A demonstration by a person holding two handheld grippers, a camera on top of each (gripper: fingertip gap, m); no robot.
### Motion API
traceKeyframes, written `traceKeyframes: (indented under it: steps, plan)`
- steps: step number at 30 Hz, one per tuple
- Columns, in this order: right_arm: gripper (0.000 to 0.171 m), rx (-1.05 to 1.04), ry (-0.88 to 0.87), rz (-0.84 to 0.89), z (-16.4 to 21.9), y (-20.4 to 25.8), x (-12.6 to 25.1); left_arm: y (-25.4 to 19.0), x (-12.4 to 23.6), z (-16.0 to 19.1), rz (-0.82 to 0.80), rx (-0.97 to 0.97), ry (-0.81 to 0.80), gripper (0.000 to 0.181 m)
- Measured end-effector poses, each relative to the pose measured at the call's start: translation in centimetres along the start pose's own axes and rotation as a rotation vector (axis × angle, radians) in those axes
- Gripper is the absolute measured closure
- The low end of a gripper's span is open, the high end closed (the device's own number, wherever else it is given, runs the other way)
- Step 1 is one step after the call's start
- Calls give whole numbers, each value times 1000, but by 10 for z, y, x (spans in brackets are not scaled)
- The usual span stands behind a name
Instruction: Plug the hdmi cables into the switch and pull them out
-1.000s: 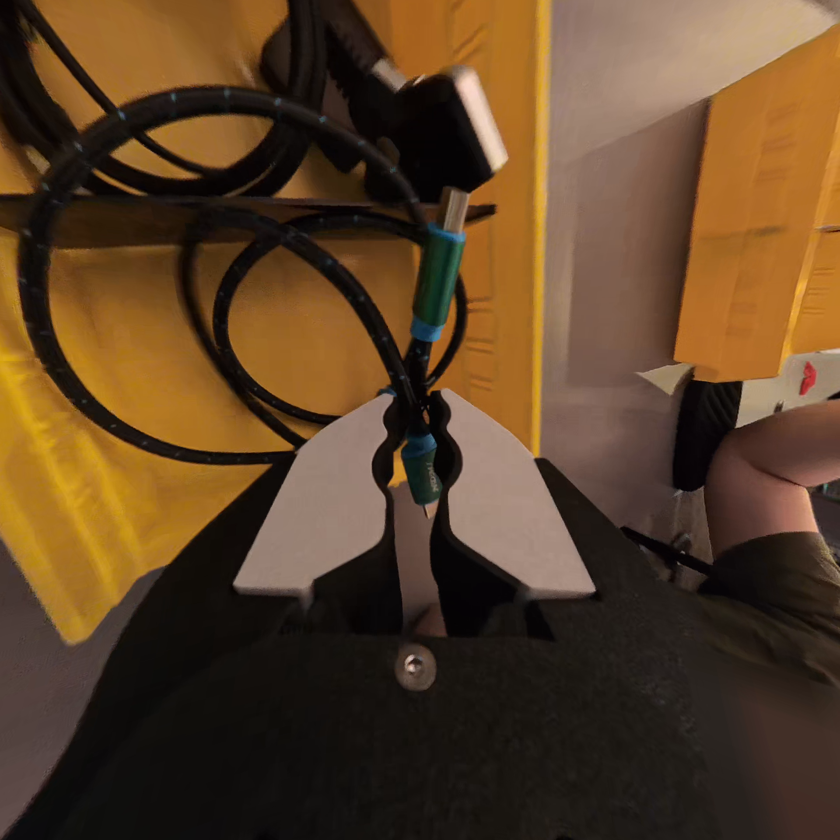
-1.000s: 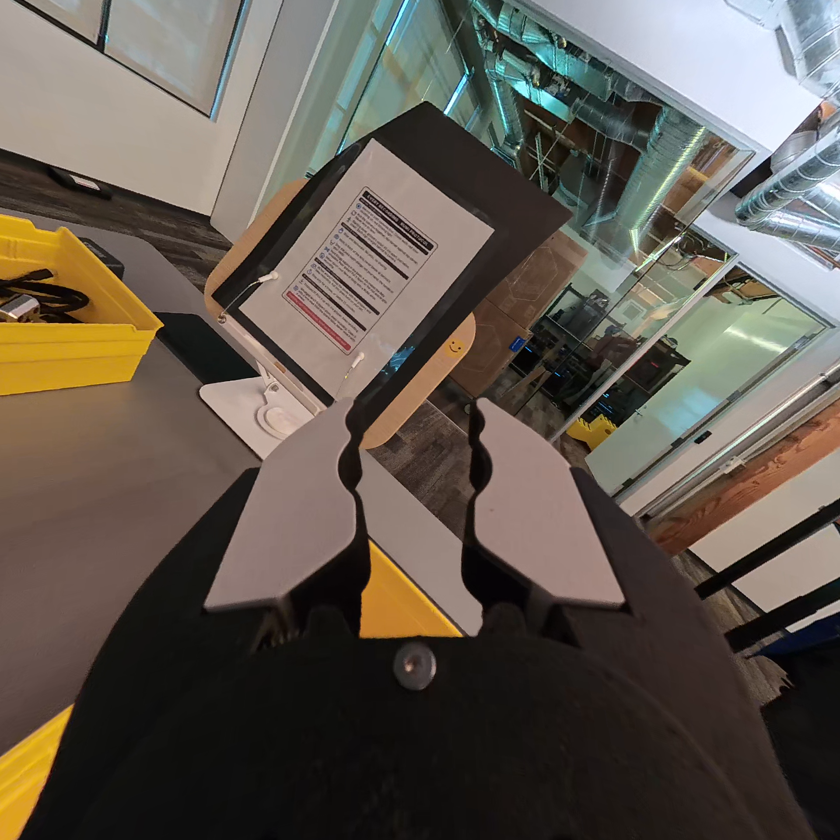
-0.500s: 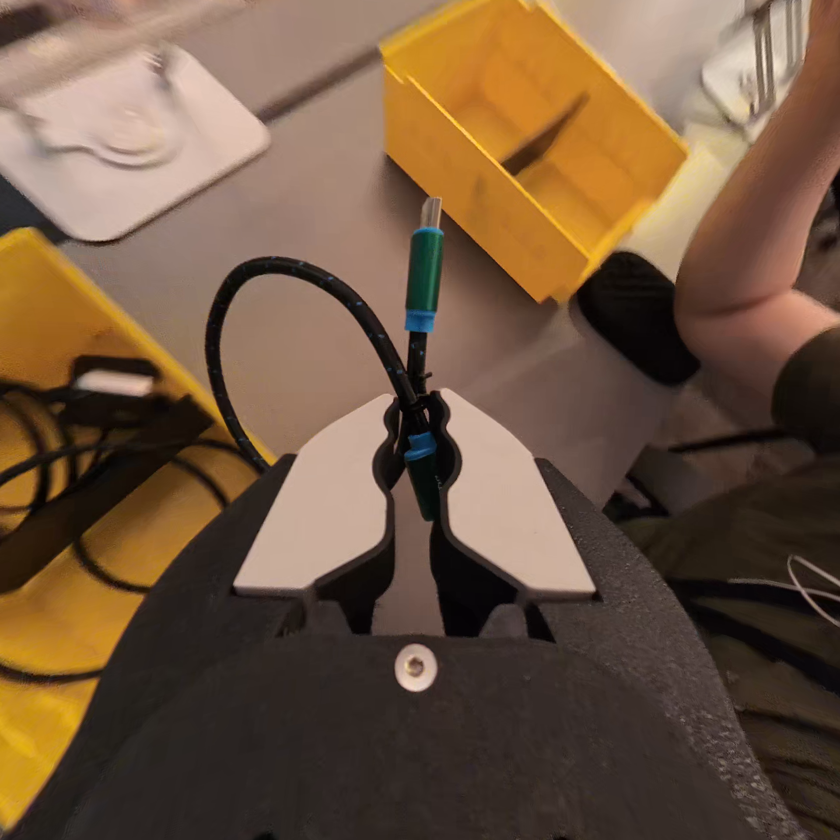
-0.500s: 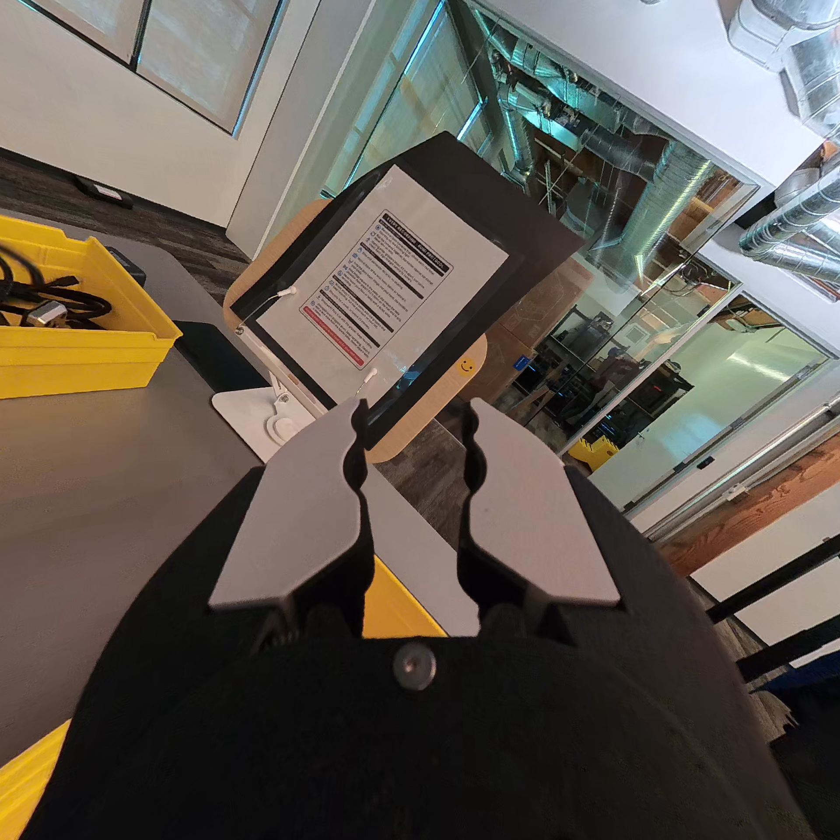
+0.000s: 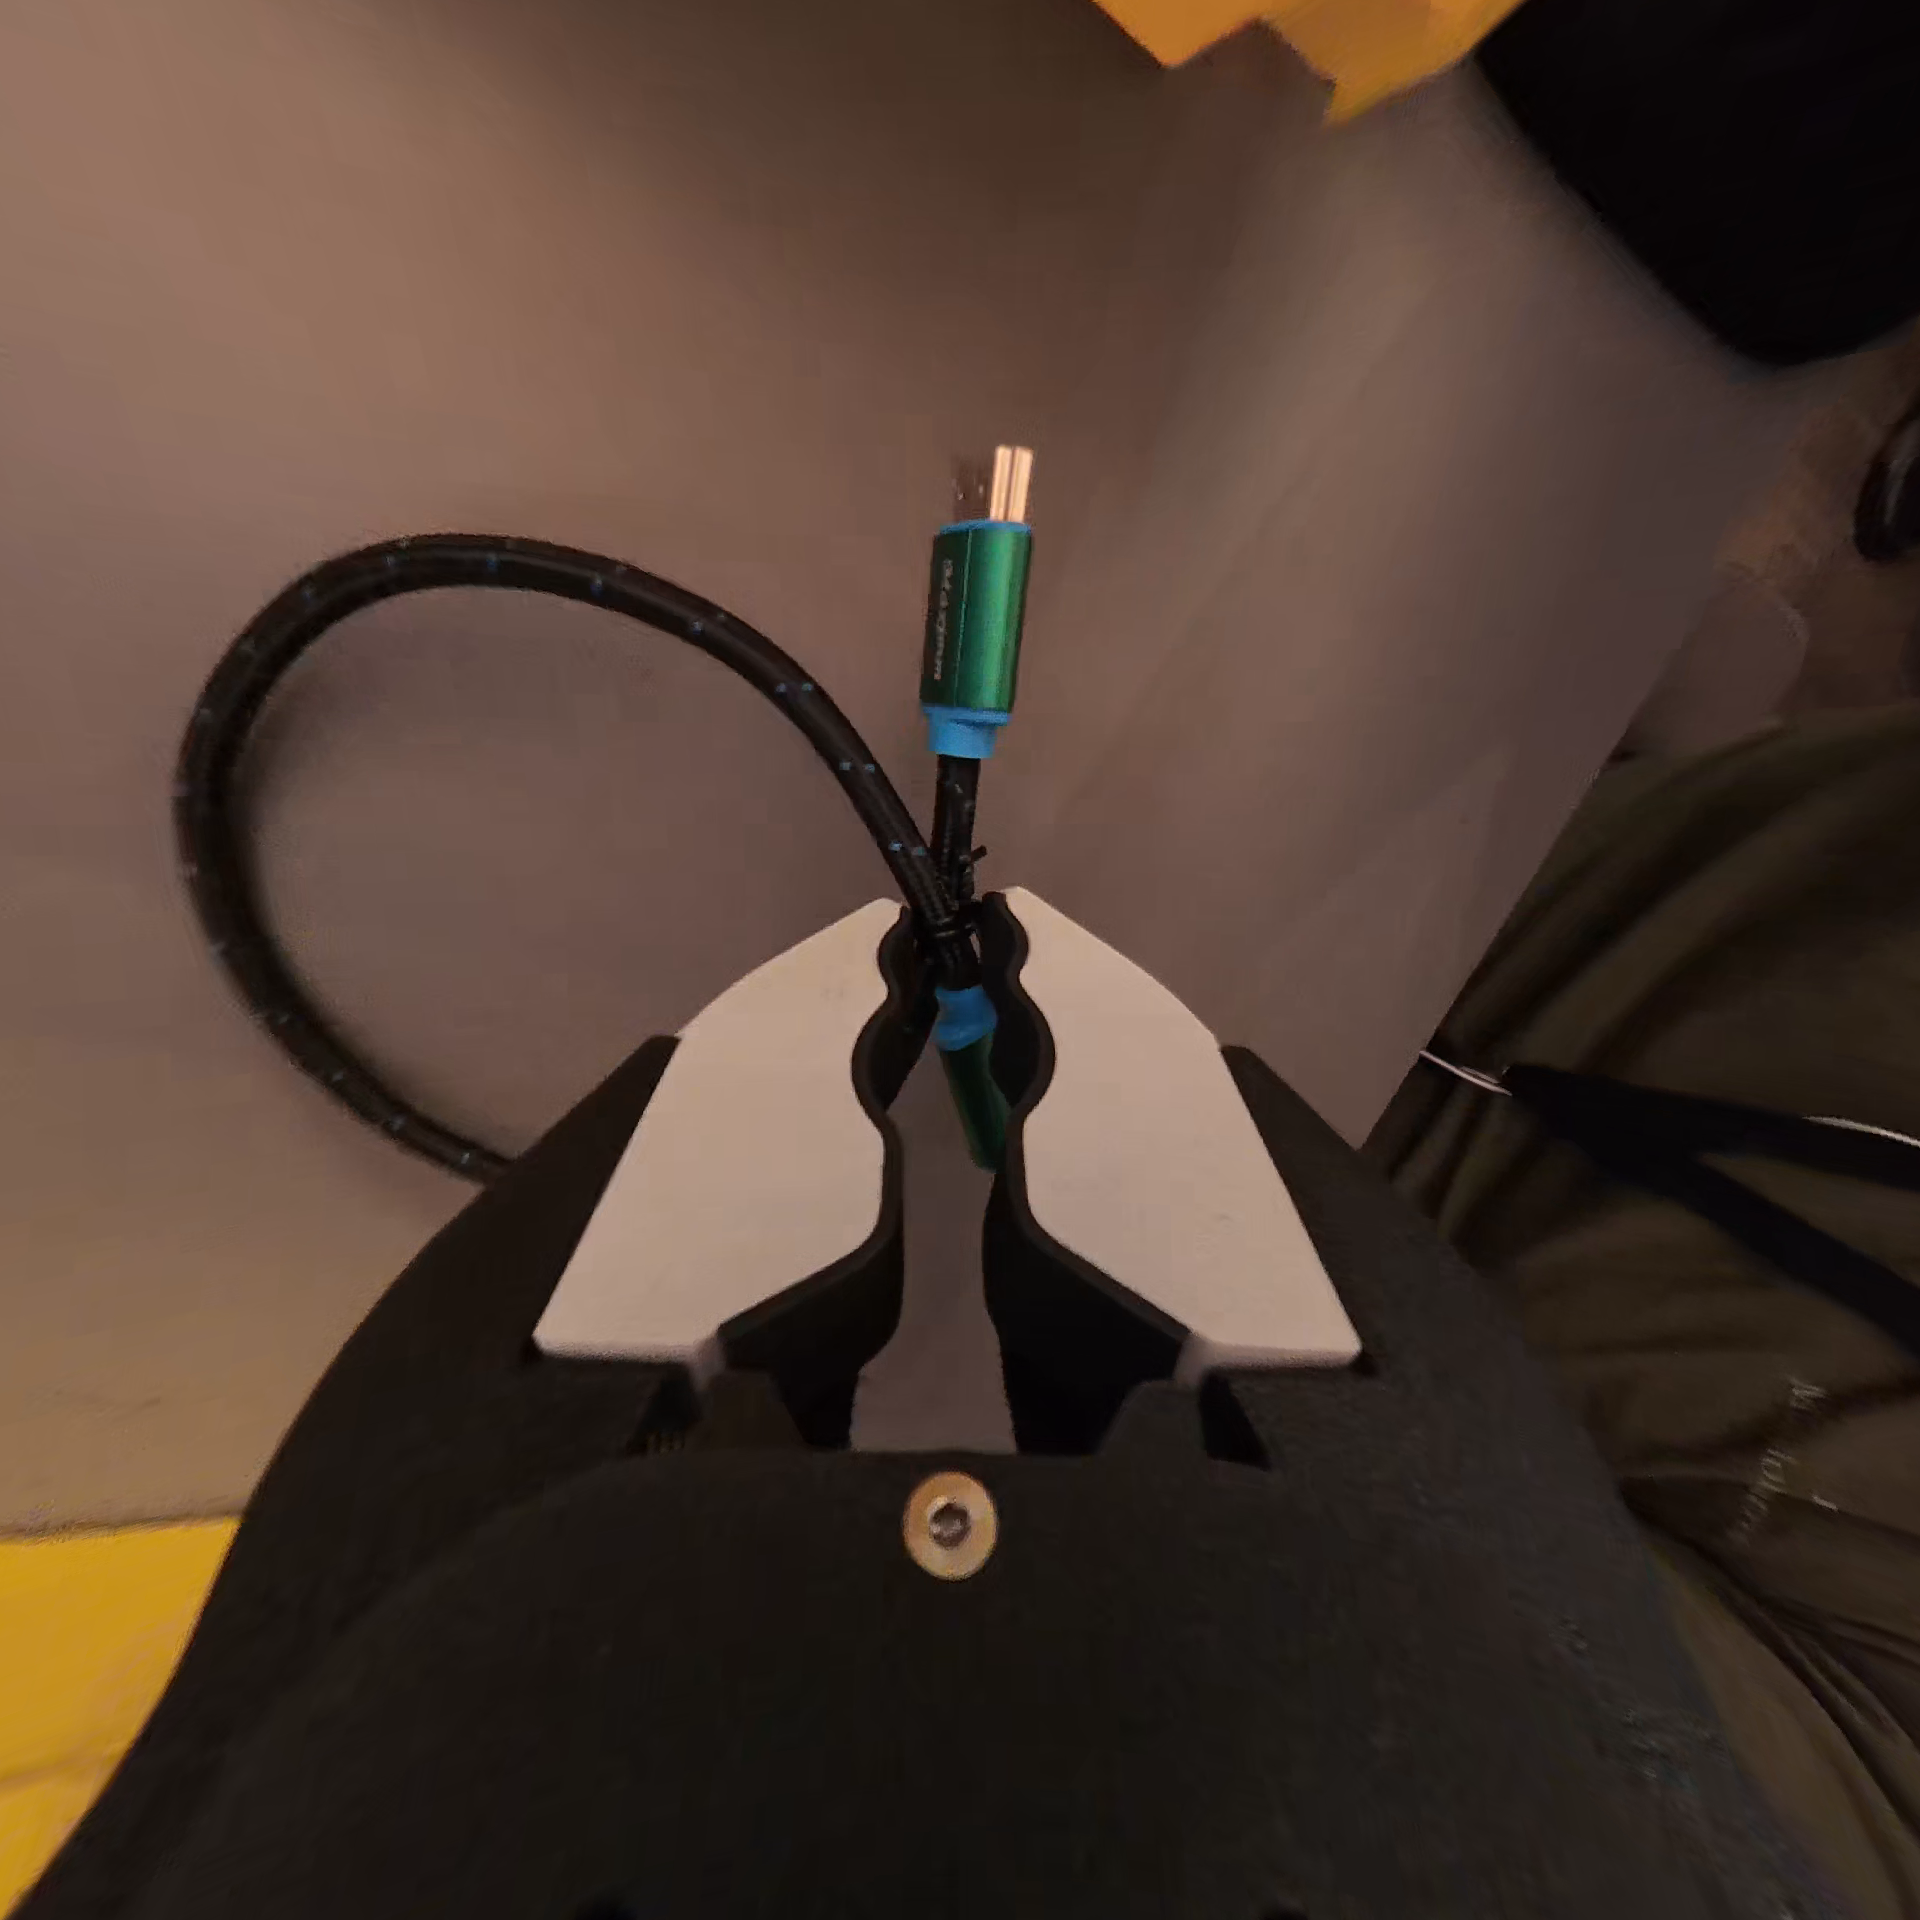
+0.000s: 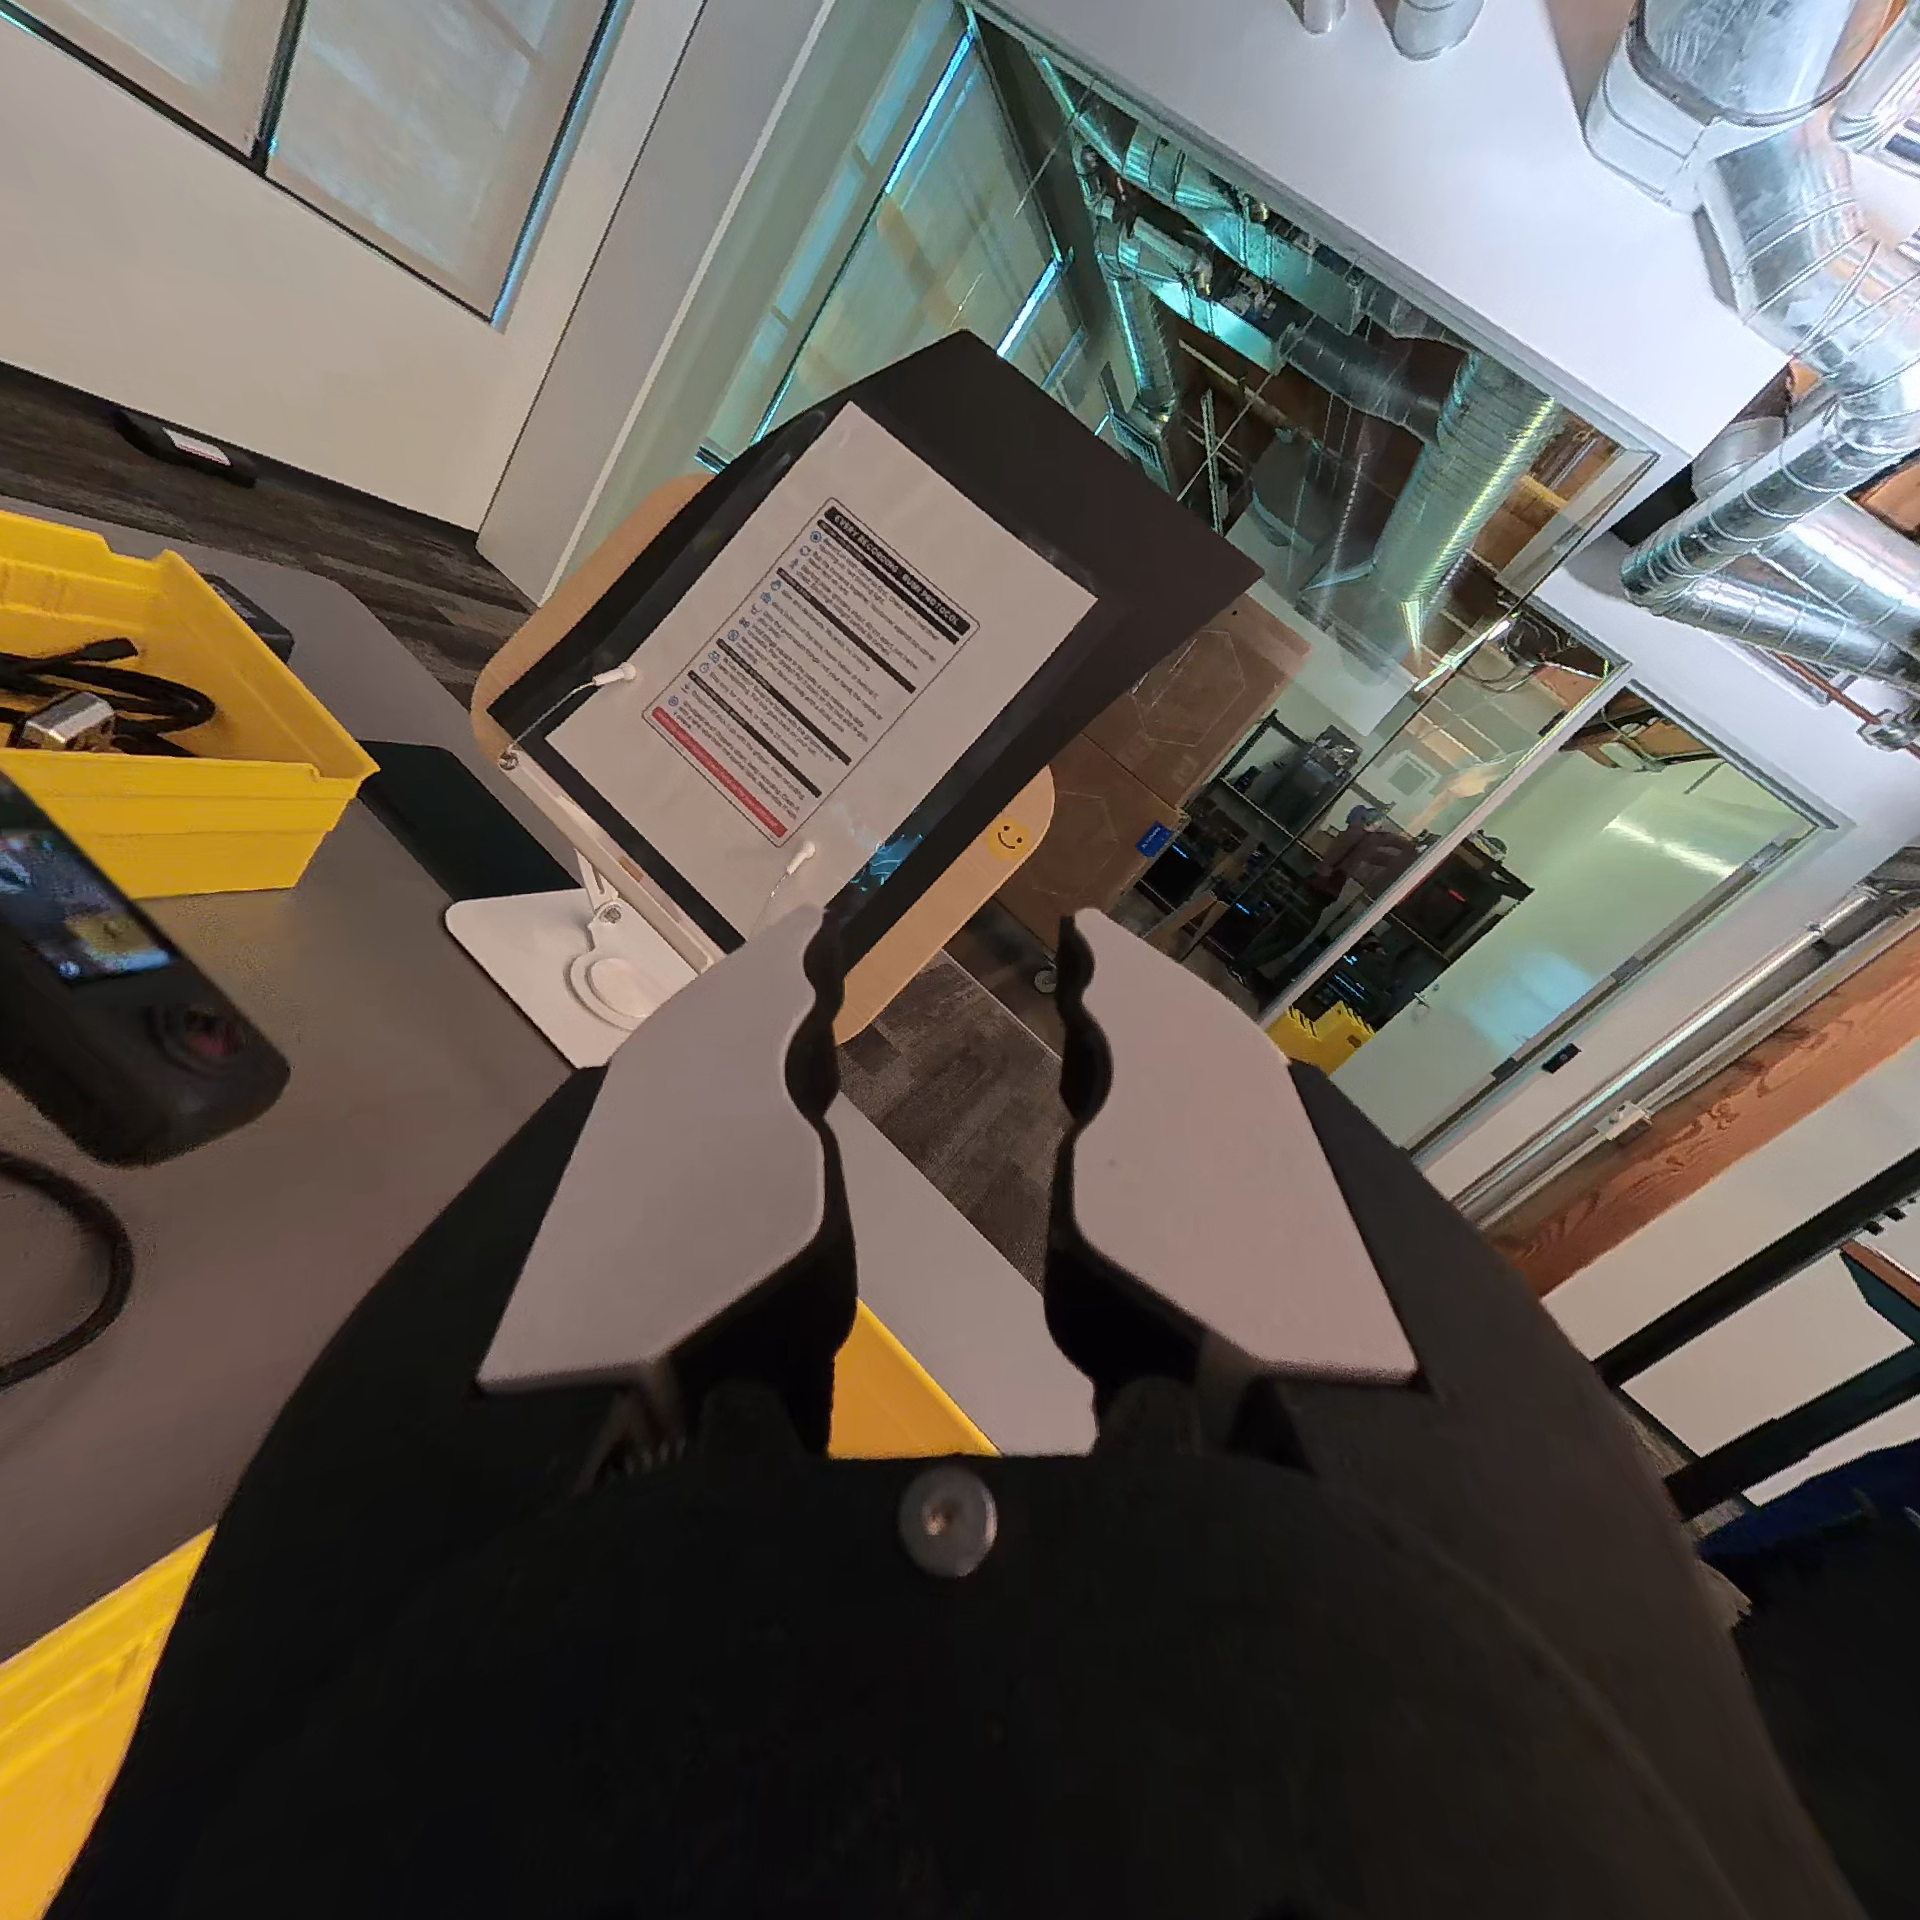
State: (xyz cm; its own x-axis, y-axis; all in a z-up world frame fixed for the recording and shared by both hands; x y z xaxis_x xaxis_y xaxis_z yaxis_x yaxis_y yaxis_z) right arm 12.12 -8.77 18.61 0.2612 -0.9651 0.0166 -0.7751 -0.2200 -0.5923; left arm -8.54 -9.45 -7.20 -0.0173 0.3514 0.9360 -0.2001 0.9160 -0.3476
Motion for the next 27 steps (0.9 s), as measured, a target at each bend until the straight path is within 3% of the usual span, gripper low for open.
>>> traceKeyframes:
  steps: [5, 10, 14, 19, 22, 24, 27]
  plan:
    - [131, -4, -11, 3, -1, -2, 3, -9, -7, -5, 212, 7, -2, 163]
    - [131, 4, -39, 14, -7, -1, 10, 2, 41, 15, 193, 53, -174, 167]
    - [131, 21, -47, 17, -8, 0, 9, 36, 112, 65, -48, 146, -486, 173]
    - [131, 45, -24, 18, -5, 4, 2, 95, 184, 148, -525, 331, -851, 163]
    - [131, 68, -10, 24, -3, 8, -3, 108, 201, 176, -641, 317, -1032, 147]
    - [131, 88, 5, 27, -2, 10, -6, 113, 199, 184, -689, 274, -1113, 125]
    - [131, 110, 28, 28, 1, 14, -13, 130, 177, 186, -791, 205, -1023, 124]
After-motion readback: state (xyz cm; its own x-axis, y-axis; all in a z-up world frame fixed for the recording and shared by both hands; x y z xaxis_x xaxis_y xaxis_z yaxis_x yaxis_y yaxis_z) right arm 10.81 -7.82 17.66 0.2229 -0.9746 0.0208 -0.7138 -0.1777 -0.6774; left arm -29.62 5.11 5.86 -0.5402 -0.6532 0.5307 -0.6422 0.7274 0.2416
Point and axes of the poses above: each gripper's, where its closed fingertips meet, x back along the fingers, z out of its underside, y = z × x across the jaws, the point moved 5 cm from there along x, back along the fingers, and after that the axes turned 9 degrees about y, right-handed, at the moved point
